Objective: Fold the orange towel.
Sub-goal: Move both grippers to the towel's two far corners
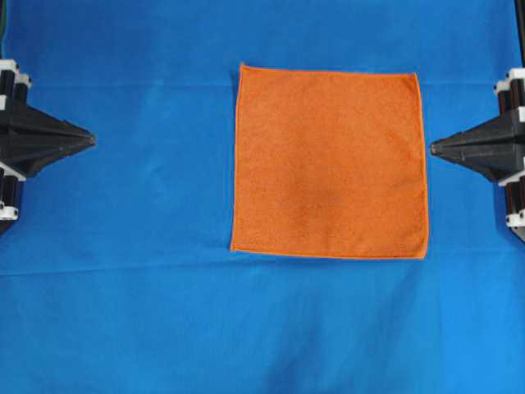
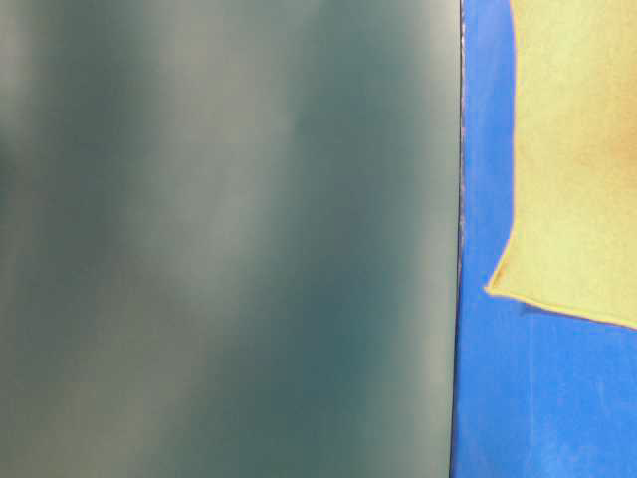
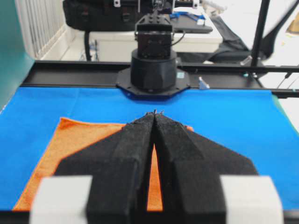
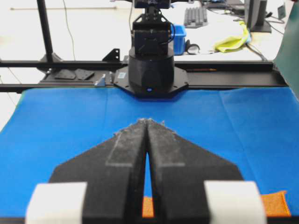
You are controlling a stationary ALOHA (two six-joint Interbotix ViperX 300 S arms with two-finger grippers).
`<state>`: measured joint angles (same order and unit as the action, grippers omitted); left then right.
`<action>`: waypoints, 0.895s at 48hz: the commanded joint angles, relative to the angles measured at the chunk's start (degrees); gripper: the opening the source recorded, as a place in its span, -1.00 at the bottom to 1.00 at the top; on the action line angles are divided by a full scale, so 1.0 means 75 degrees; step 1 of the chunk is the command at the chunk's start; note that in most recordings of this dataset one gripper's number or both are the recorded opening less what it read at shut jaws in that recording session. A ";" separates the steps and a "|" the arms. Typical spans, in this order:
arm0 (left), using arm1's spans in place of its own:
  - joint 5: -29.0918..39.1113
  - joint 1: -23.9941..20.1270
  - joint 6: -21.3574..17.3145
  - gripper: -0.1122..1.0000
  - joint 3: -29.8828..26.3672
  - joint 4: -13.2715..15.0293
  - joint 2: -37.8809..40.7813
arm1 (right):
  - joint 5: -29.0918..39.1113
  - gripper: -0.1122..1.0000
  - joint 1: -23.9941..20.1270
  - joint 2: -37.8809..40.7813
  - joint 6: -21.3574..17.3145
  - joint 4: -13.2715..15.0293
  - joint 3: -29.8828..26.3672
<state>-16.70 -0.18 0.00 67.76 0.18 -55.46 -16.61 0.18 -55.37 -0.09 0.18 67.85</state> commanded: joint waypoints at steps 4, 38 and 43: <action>-0.0035 0.0082 -0.0012 -0.80 -0.0129 0.0129 0.0398 | -0.0035 -0.80 0.0035 0.0117 -0.0047 -0.0035 -0.0281; -0.1242 -0.1699 0.0047 -0.35 -0.1629 0.0176 0.4594 | 0.1887 -0.78 0.3223 0.1031 -0.0762 -0.0117 -0.0164; -0.1219 -0.1992 0.0047 0.23 -0.2109 0.0176 0.5391 | 0.2039 -0.48 0.3902 0.1629 -0.0844 -0.0117 -0.0141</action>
<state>-25.58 -13.62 0.35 55.55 1.41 -18.37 -1.67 26.37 -45.97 -6.15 -0.53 67.32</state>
